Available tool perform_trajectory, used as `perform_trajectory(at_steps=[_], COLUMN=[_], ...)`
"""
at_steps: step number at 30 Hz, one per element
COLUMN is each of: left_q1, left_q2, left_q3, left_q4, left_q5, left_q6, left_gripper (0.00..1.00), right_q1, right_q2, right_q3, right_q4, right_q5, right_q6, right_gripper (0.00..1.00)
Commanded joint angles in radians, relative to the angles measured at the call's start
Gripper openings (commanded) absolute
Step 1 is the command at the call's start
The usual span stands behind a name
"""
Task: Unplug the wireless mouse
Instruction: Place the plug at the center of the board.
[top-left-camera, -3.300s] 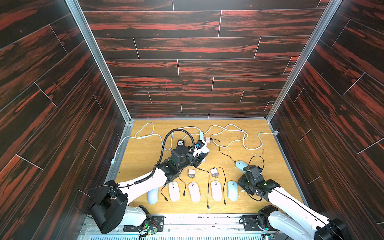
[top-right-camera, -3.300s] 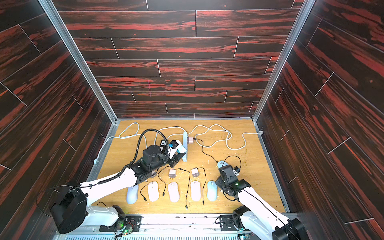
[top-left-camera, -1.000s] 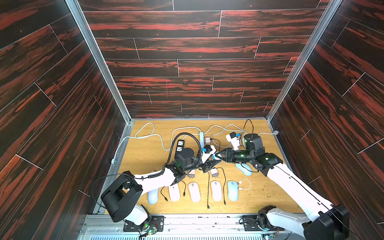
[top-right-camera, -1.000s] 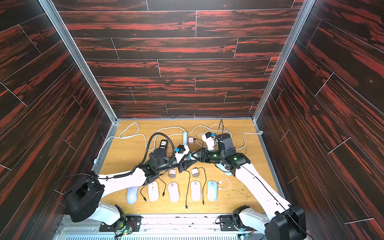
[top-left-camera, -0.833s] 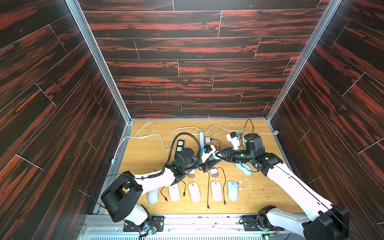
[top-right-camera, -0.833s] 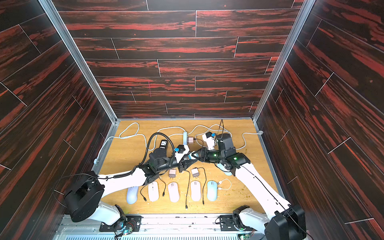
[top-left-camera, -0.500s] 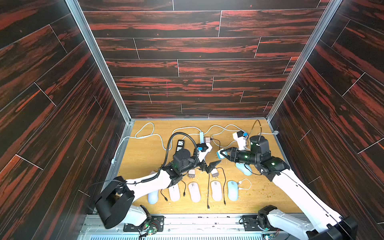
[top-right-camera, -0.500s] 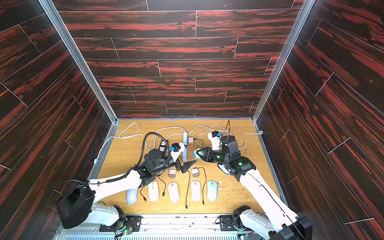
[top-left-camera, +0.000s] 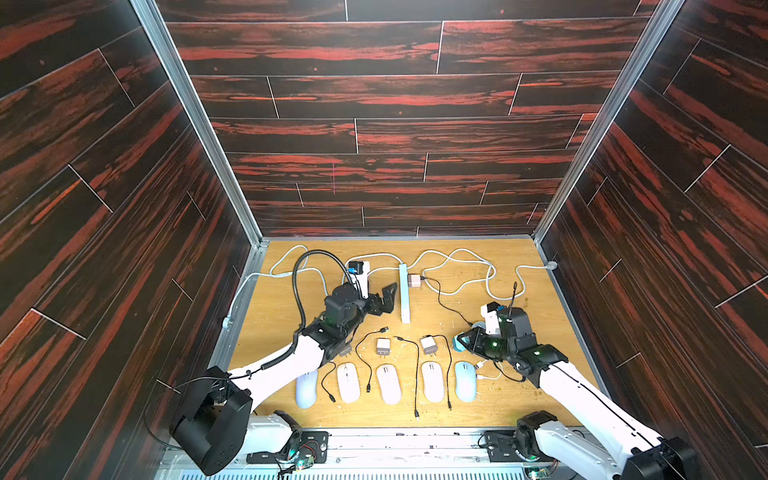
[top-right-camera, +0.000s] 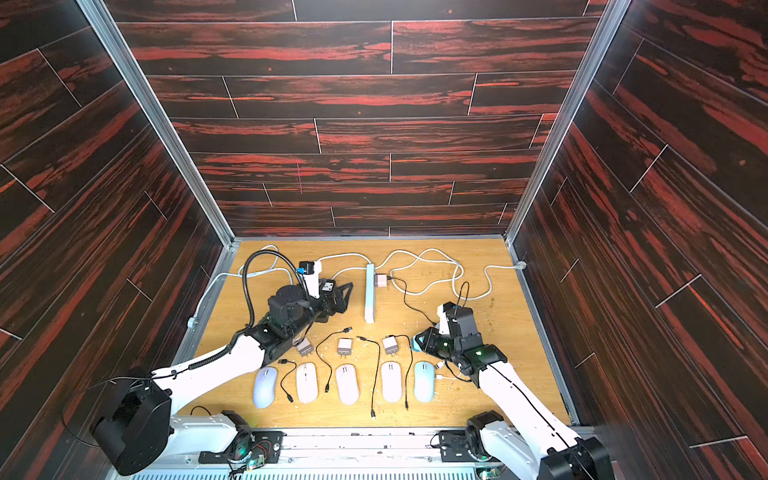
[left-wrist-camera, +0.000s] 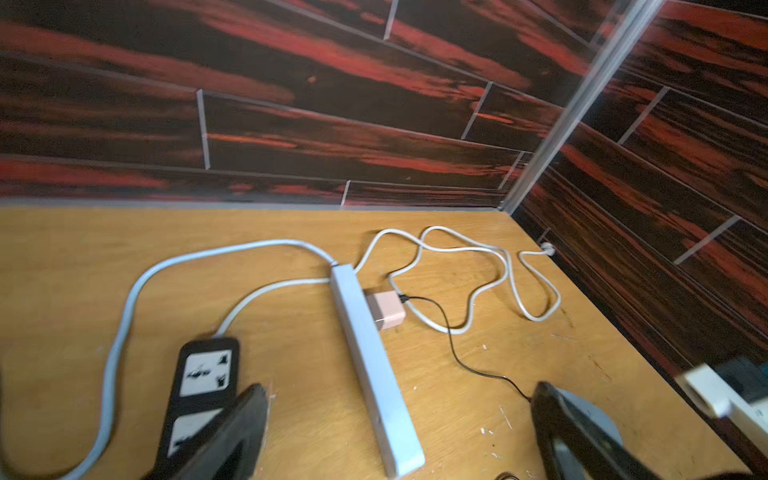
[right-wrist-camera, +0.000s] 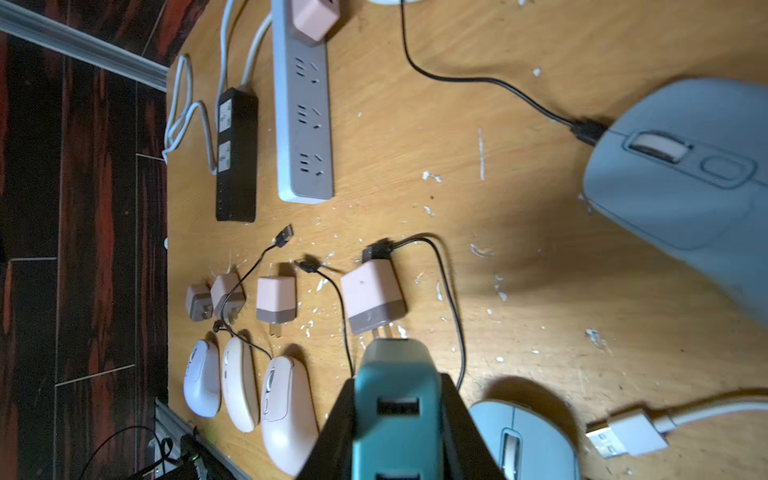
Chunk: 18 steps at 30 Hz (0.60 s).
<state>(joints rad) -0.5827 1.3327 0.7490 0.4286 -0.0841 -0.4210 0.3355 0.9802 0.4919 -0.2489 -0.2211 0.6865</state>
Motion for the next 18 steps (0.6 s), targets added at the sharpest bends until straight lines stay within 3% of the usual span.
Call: perform_trajectory(at_steps=[1, 13, 18], left_q1=[0.003, 0.004, 0.003], left_q2=[0.012, 0.043, 0.046], left_q3=[0.052, 0.071, 0.071], left_q4=[-0.106, -0.119, -0.128], left_q5=[-0.076, 0.005, 0.025], left_q6=[-0.127, -0.142, -0.142], left_gripper=[1.0, 1.0, 1.0], right_q1=[-0.032, -0.07, -0.075], right_q2=[0.022, 0.152, 0.168], right_q3=[-0.038, -0.111, -0.134], right_q4=[0.113, 0.251, 0.263], right_q5=[-0.039, -0.036, -0.037], right_q6=[0.029, 0.025, 0.03], right_gripper=[0.18, 0.29, 0.41])
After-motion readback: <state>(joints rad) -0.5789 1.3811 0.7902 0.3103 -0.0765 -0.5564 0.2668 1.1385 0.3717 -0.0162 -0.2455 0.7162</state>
